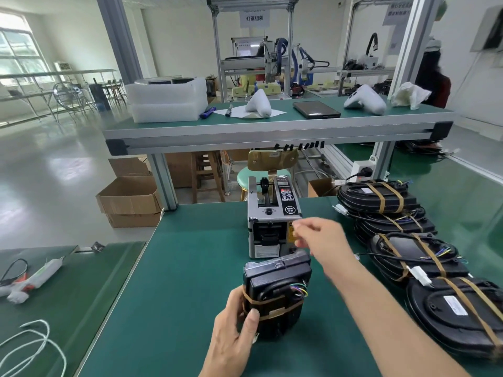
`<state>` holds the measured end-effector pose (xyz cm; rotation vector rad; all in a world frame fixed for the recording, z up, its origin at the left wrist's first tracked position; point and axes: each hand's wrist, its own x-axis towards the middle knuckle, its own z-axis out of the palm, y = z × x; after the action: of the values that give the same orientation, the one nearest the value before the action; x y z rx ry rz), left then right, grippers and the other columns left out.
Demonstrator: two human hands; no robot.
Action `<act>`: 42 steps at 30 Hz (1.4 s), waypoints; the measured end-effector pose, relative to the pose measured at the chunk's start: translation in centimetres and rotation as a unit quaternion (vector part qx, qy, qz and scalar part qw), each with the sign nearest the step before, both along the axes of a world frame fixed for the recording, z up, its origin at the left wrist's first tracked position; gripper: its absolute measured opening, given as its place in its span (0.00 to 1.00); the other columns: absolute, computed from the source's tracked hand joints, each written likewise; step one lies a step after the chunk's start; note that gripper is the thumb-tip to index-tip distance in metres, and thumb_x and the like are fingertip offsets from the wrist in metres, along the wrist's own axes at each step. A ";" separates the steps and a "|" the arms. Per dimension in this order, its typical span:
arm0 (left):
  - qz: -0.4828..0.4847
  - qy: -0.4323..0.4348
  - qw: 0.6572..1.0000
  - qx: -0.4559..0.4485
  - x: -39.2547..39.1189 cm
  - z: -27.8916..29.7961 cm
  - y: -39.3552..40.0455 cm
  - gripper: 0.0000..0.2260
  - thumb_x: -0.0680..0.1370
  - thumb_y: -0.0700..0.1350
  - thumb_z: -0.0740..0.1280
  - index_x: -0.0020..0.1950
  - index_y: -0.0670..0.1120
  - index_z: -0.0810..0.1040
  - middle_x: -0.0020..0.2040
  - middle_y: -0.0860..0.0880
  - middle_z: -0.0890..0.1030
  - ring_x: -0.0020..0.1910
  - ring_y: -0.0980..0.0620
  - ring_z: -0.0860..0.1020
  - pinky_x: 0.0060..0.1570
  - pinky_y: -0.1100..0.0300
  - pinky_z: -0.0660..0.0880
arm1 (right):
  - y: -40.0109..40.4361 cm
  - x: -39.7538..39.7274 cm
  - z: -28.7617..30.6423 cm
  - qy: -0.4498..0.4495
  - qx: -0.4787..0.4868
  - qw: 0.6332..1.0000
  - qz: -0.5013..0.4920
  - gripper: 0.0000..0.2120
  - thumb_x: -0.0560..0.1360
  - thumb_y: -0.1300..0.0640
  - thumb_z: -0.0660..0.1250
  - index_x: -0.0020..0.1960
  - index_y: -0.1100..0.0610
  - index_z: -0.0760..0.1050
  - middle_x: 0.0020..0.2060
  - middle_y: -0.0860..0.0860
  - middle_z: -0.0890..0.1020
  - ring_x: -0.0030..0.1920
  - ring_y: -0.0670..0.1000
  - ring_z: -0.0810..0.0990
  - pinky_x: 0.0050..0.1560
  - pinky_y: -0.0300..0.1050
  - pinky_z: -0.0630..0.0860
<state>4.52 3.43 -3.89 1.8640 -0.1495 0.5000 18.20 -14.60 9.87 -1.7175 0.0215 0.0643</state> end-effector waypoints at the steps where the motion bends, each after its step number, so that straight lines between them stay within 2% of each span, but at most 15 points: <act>1: 0.001 0.001 1.000 -0.004 0.0 0.0 0.0 0.18 0.83 0.60 0.62 0.72 0.58 0.74 0.44 0.46 0.84 0.36 0.46 0.79 0.40 0.66 0.75 | 0.3 1.0 -1.1 0.037 -0.008 0.999 0.016 0.07 0.78 0.62 0.72 0.42 0.55 0.86 0.42 0.57 0.88 0.37 0.50 0.83 0.44 0.43 0.83; 2: 0.001 0.004 1.000 -0.008 0.0 0.0 0.1 0.20 0.83 0.61 0.62 0.73 0.56 0.73 0.44 0.44 0.84 0.37 0.43 0.80 0.40 0.61 0.76 | 0.8 1.7 -2.2 0.067 -0.012 0.997 0.031 0.07 0.77 0.64 0.73 0.42 0.56 0.85 0.43 0.58 0.88 0.38 0.52 0.83 0.49 0.47 0.82; 3: 0.003 0.009 1.000 -0.010 0.0 -0.1 0.2 0.21 0.83 0.62 0.62 0.73 0.54 0.73 0.45 0.43 0.84 0.40 0.39 0.81 0.42 0.55 0.78 | 1.4 2.3 -3.0 0.092 -0.007 0.995 0.040 0.07 0.76 0.65 0.73 0.42 0.57 0.85 0.42 0.59 0.88 0.38 0.52 0.83 0.48 0.48 0.82; 6: 0.011 0.014 1.000 -0.014 -0.1 -0.1 0.2 0.26 0.83 0.64 0.63 0.75 0.50 0.72 0.47 0.41 0.84 0.43 0.34 0.81 0.44 0.42 0.80 | 3.0 3.5 -4.0 0.127 0.019 0.991 0.047 0.05 0.76 0.66 0.73 0.43 0.59 0.85 0.39 0.56 0.87 0.34 0.51 0.84 0.37 0.42 0.81; 8: 0.015 0.017 1.000 -0.017 -0.2 0.0 0.2 0.26 0.83 0.64 0.63 0.74 0.49 0.72 0.47 0.40 0.83 0.43 0.33 0.81 0.45 0.39 0.80 | 3.8 4.0 -4.1 0.126 0.022 0.991 0.029 0.05 0.75 0.66 0.73 0.42 0.59 0.86 0.37 0.54 0.88 0.34 0.51 0.86 0.38 0.44 0.82; 11: 0.017 0.016 1.000 -0.008 -0.3 0.1 0.3 0.24 0.84 0.62 0.63 0.74 0.48 0.72 0.46 0.45 0.84 0.39 0.41 0.81 0.43 0.45 0.79 | 4.3 4.3 -4.2 0.121 0.018 0.992 0.001 0.04 0.73 0.64 0.74 0.42 0.58 0.87 0.37 0.52 0.88 0.34 0.50 0.87 0.39 0.43 0.83; 14: -0.001 -0.003 1.000 -0.001 -0.5 0.3 0.1 0.22 0.84 0.56 0.62 0.74 0.46 0.72 0.43 0.49 0.84 0.34 0.56 0.77 0.38 0.64 0.72 | 4.3 4.7 -4.1 0.149 0.052 0.987 -0.016 0.04 0.73 0.65 0.74 0.39 0.61 0.85 0.37 0.55 0.88 0.29 0.47 0.85 0.29 0.36 0.77; 15: -0.004 -0.009 1.000 0.002 -0.6 0.4 0.1 0.22 0.84 0.55 0.62 0.74 0.46 0.72 0.43 0.49 0.84 0.34 0.58 0.77 0.38 0.67 0.71 | 4.4 4.9 -4.2 0.158 0.063 0.985 -0.020 0.05 0.74 0.65 0.74 0.39 0.62 0.84 0.35 0.54 0.88 0.28 0.47 0.84 0.25 0.34 0.74; 17: -0.004 -0.014 1.000 0.002 -0.6 0.5 0.0 0.21 0.84 0.55 0.62 0.74 0.47 0.72 0.44 0.49 0.85 0.34 0.56 0.78 0.38 0.67 0.72 | 4.7 5.2 -4.2 0.174 0.077 0.981 -0.032 0.03 0.73 0.66 0.75 0.40 0.63 0.84 0.33 0.53 0.87 0.27 0.46 0.83 0.23 0.33 0.73; 21: 0.016 -0.017 1.000 0.002 -0.5 0.6 0.1 0.21 0.83 0.56 0.62 0.74 0.50 0.72 0.46 0.47 0.86 0.38 0.46 0.83 0.41 0.58 0.77 | 5.1 5.8 -4.8 0.203 0.101 0.973 -0.048 0.05 0.73 0.65 0.77 0.42 0.66 0.83 0.35 0.56 0.88 0.32 0.49 0.85 0.46 0.44 0.85; 23: 0.028 -0.023 0.999 0.005 -0.5 0.5 0.1 0.21 0.83 0.57 0.62 0.73 0.51 0.72 0.46 0.47 0.86 0.40 0.44 0.83 0.42 0.54 0.79 | 5.4 6.0 -4.9 0.212 0.110 0.969 -0.057 0.05 0.72 0.65 0.77 0.41 0.67 0.83 0.33 0.56 0.87 0.32 0.50 0.85 0.50 0.46 0.85; 25: 0.037 -0.027 0.999 0.004 -0.4 0.4 0.2 0.20 0.83 0.57 0.62 0.72 0.52 0.73 0.45 0.45 0.85 0.40 0.44 0.84 0.43 0.51 0.81 | 5.7 6.2 -4.9 0.223 0.124 0.964 -0.068 0.05 0.72 0.66 0.77 0.42 0.68 0.82 0.30 0.56 0.86 0.29 0.49 0.84 0.42 0.42 0.84; 28: 0.042 -0.036 0.998 -0.014 -0.4 0.4 0.1 0.19 0.82 0.57 0.63 0.71 0.53 0.74 0.41 0.44 0.83 0.35 0.53 0.79 0.39 0.63 0.76 | 5.9 6.2 -4.8 0.241 0.135 0.957 -0.087 0.04 0.72 0.66 0.76 0.42 0.66 0.82 0.29 0.55 0.85 0.24 0.47 0.81 0.27 0.36 0.77; 31: 0.041 -0.050 0.998 -0.027 -0.6 0.7 -0.1 0.16 0.81 0.56 0.63 0.68 0.55 0.76 0.37 0.45 0.80 0.30 0.59 0.75 0.35 0.70 0.72 | 6.2 6.2 -4.6 0.255 0.144 0.951 -0.097 0.03 0.72 0.67 0.74 0.41 0.65 0.80 0.28 0.55 0.85 0.22 0.47 0.79 0.24 0.35 0.75; 42: 0.059 -0.061 0.996 -0.004 -0.9 0.5 0.2 0.16 0.81 0.56 0.62 0.67 0.55 0.76 0.35 0.44 0.77 0.29 0.60 0.71 0.33 0.71 0.70 | 6.5 5.8 -4.4 0.262 0.137 0.949 -0.112 0.03 0.71 0.65 0.74 0.42 0.63 0.80 0.25 0.52 0.83 0.18 0.45 0.77 0.19 0.33 0.70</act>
<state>3.66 3.68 -3.37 1.8423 -0.1194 0.6948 24.01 -8.11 5.52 -1.3686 0.5760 0.3388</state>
